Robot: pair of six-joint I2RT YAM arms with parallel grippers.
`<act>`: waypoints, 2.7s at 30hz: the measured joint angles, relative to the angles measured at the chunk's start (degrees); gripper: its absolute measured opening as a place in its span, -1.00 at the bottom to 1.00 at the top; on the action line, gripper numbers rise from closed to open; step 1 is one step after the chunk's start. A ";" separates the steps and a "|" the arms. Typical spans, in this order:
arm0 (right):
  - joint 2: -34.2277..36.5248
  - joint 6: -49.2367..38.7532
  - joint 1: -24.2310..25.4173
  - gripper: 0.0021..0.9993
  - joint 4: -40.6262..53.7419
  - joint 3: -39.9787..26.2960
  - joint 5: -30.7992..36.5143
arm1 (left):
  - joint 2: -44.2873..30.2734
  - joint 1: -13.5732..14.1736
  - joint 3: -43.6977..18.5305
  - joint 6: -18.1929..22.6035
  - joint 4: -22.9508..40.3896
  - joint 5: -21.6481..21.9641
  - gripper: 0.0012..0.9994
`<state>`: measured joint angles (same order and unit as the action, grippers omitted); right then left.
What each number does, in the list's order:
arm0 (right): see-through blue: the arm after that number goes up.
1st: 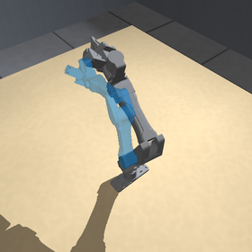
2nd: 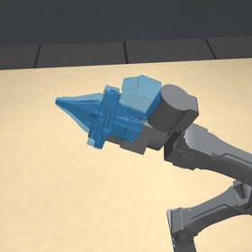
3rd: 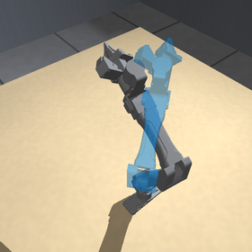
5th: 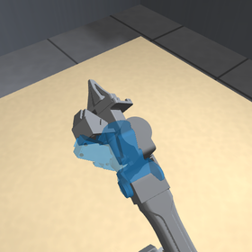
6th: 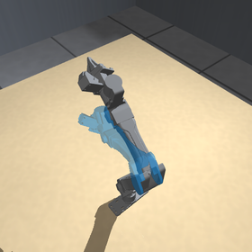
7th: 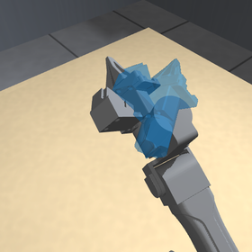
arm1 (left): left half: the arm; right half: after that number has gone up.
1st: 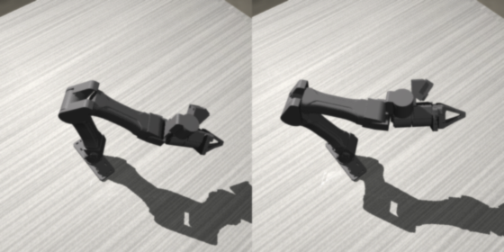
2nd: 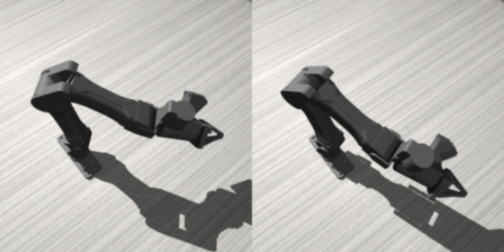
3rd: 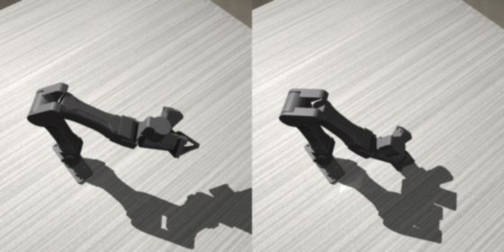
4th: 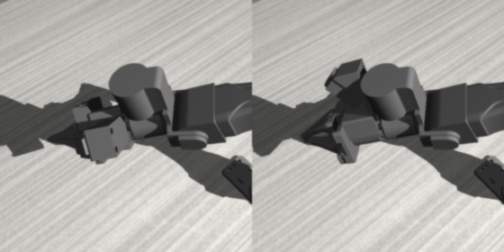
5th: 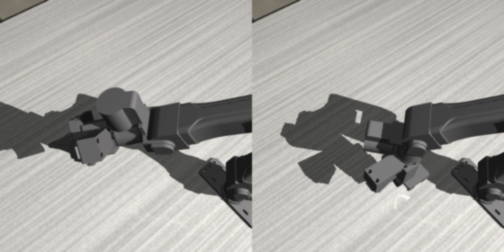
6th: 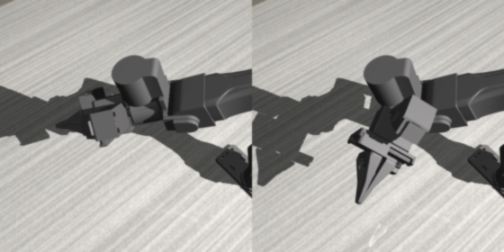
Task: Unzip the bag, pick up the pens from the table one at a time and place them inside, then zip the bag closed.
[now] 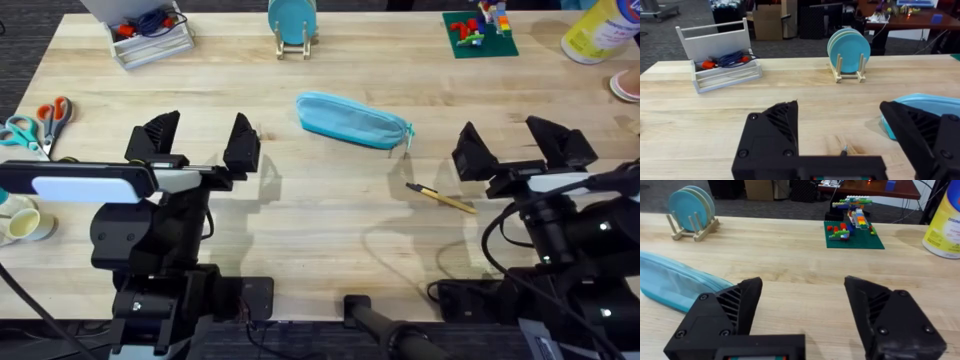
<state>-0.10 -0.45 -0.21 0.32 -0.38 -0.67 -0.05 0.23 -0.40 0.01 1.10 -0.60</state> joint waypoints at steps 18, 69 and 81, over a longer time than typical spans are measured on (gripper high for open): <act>0.00 0.02 0.00 1.00 0.66 -0.09 0.04 | 0.00 -0.15 0.01 0.57 -0.02 0.08 0.99; 52.61 0.04 -0.04 0.99 36.13 -63.18 -8.23 | -59.67 -0.15 -63.12 24.86 37.35 -17.30 0.98; 52.61 0.04 -0.04 0.99 40.69 -63.43 -10.79 | -75.15 -0.17 -69.99 43.93 44.85 -29.47 0.98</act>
<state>52.51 -0.40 -0.25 41.01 -63.81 -11.46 -75.21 0.06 -70.39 43.94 45.96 -30.07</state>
